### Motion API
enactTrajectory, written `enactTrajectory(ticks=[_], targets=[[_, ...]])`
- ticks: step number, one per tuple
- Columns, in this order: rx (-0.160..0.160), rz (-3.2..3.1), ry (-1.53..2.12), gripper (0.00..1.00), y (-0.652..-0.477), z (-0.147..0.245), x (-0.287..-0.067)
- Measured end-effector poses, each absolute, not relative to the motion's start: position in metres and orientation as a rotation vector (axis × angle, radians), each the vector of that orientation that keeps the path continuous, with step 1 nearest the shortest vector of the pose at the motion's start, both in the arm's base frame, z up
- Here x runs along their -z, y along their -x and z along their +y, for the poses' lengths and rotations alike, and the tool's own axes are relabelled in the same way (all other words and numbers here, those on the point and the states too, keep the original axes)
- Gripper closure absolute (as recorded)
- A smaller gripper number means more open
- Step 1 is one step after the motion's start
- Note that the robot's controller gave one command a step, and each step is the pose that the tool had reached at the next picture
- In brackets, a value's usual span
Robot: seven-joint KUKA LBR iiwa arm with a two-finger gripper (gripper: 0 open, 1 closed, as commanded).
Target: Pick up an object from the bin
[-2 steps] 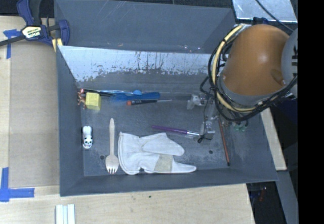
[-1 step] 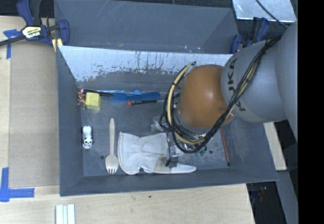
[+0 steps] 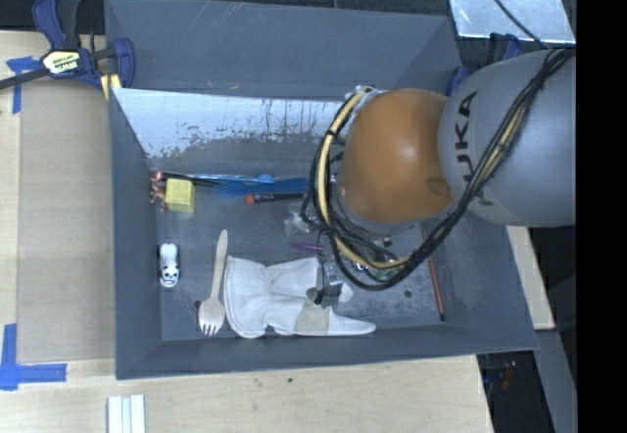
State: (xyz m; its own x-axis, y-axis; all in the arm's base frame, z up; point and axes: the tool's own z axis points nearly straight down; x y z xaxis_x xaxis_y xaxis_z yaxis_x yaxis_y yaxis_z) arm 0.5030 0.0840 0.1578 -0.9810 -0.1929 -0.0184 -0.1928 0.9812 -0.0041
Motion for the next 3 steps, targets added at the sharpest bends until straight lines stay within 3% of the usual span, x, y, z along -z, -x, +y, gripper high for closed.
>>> enactTrajectory(ticks=[1,2,3], targets=[[0.002,3.126,0.287,0.0,-0.501,0.06,-0.076],[-0.003,3.111,0.164,0.0,-0.518,0.047,-0.071],[0.001,3.122,0.279,1.0,-0.503,0.059,-0.077]])
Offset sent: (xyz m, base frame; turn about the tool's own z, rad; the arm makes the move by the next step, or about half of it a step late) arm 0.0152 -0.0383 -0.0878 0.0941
